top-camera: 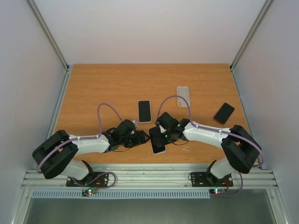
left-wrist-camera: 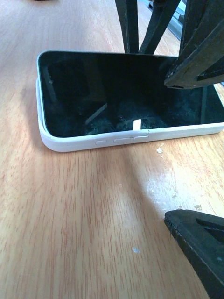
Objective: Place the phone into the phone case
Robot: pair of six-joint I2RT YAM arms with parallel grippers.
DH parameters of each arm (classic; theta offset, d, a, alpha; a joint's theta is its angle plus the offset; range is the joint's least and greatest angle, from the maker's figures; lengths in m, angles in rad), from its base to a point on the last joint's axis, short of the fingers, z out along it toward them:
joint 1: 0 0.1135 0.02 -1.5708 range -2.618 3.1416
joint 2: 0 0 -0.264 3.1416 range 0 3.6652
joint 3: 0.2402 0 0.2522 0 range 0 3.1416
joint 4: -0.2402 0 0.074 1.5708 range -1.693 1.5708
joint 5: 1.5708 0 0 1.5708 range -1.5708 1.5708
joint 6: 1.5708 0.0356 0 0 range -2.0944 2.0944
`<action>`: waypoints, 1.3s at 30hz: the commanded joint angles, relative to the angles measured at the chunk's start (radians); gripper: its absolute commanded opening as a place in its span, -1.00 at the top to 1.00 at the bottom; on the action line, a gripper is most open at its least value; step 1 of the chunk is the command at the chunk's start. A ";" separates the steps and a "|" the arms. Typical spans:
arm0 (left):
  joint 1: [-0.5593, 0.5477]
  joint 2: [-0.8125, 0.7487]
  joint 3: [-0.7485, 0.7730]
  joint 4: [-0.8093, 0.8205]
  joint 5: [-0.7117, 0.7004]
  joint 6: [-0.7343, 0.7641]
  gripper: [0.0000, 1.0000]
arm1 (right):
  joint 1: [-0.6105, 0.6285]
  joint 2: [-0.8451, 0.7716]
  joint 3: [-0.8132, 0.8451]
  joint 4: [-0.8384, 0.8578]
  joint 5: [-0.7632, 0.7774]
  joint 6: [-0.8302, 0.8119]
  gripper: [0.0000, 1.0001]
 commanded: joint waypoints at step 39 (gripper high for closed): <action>-0.091 0.140 0.066 -0.005 -0.015 -0.028 -0.17 | 0.100 0.140 -0.060 -0.052 0.105 0.116 0.97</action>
